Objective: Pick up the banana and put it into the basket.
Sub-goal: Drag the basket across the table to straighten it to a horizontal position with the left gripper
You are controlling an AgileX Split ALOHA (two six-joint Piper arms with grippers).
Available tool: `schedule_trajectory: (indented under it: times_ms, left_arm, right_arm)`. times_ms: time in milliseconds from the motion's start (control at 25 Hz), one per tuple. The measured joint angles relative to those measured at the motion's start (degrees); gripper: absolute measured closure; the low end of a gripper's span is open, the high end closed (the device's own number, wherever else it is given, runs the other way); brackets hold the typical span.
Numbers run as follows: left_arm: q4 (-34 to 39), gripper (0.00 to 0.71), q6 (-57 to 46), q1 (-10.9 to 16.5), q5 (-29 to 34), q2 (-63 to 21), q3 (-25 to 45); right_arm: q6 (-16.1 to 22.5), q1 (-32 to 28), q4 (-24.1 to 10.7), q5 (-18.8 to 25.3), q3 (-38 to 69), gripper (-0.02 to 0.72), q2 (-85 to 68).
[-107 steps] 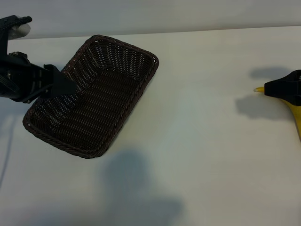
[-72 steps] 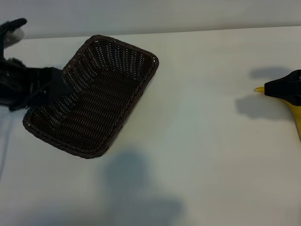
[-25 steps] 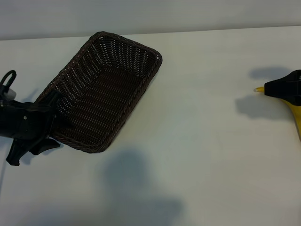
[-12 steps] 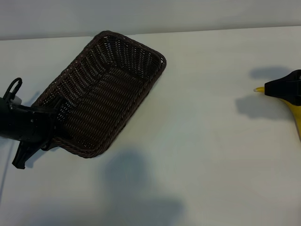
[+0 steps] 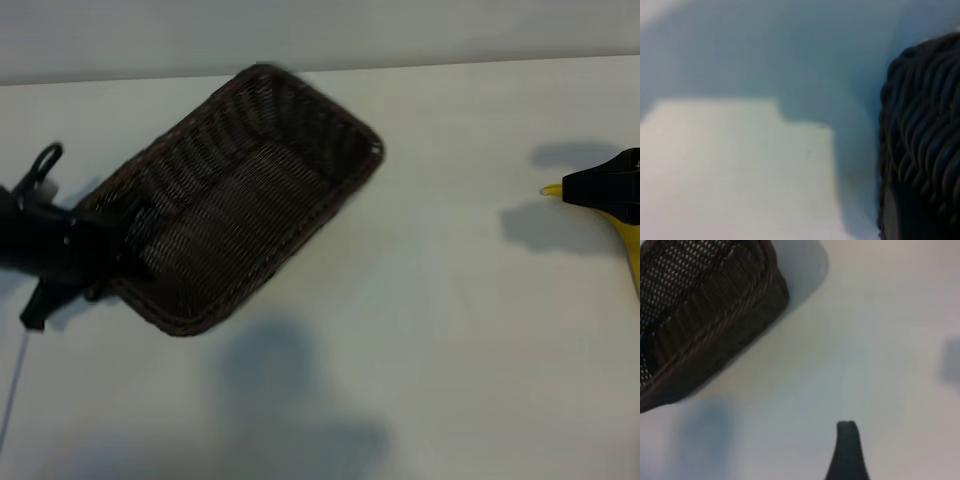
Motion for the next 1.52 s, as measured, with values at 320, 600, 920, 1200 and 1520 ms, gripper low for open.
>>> schedule_trajectory:
  times_ms: [320, 600, 920, 1200, 1520]
  left_arm:
    - [2.30, 0.553, 16.10, -0.15, 17.93, 5.24, -16.10]
    - [15.84, 0.553, 16.54, -5.93, 31.75, 16.82, -34.38]
    - [18.03, 0.554, 13.22, -13.03, 34.71, 27.26, -49.08]
    - [17.57, 0.554, 11.84, -13.25, 33.82, 30.58, -49.44]
    - [16.32, 0.554, 11.84, -13.25, 32.72, 32.45, -49.27]
  right_arm:
    - [0.00, 0.00, 0.00, -0.07, 0.00, 0.154, 0.00]
    - [0.00, 0.00, 0.00, -0.07, 0.00, 0.154, 0.00]
    - [0.00, 0.00, 0.00, -0.02, 0.00, 0.154, 0.00]
    - [0.00, 0.00, 0.00, -0.02, 0.00, 0.154, 0.00]
    - [0.00, 0.00, 0.00, -0.02, 0.00, 0.154, 0.00]
